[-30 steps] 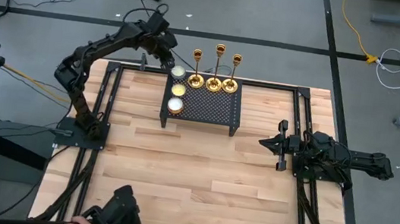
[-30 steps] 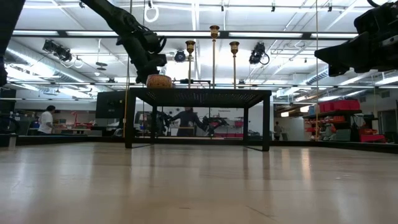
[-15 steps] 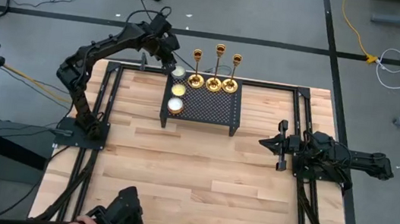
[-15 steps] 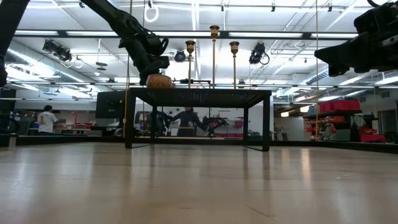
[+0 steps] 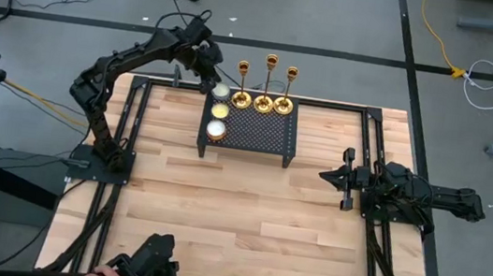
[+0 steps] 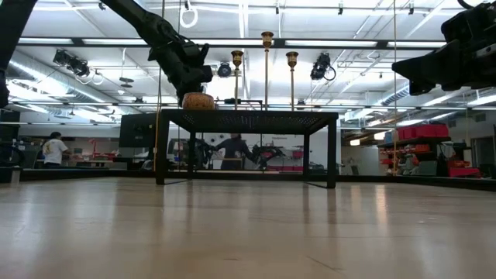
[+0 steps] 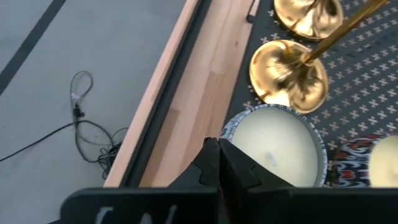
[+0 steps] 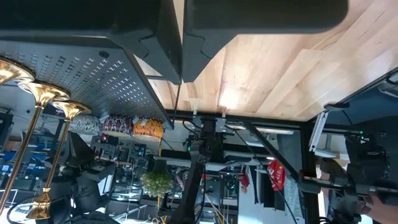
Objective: Pick & Place candle stick holders
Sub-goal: Adjust the scented candles on the shelf
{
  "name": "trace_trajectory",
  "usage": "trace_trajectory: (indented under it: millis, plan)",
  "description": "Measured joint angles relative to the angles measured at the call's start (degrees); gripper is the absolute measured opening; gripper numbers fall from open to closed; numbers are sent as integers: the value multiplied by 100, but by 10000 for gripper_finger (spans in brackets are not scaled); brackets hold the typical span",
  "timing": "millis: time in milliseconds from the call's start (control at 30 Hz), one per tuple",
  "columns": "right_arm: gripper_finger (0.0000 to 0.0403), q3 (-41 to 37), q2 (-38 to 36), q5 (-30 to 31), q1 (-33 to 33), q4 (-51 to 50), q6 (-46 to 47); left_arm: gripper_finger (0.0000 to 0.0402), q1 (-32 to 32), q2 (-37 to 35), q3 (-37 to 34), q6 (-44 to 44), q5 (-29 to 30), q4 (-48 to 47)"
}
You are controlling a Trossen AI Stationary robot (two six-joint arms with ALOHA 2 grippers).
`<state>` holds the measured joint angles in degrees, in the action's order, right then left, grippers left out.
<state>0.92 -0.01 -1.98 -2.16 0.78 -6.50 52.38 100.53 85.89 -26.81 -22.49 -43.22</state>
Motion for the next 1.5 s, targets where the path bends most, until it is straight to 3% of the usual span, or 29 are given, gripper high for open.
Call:
trace_trajectory:
  millis: [533,833,1500]
  plan:
    - [13,-2,0,0,-2,0,0,0,-119,0,0,16,-244,-300]
    - [13,-1,0,0,-1,0,0,0,-122,0,0,0,430,-282]
    - [13,-1,0,0,-1,0,0,2,-653,-544,-1,30,445,-149]
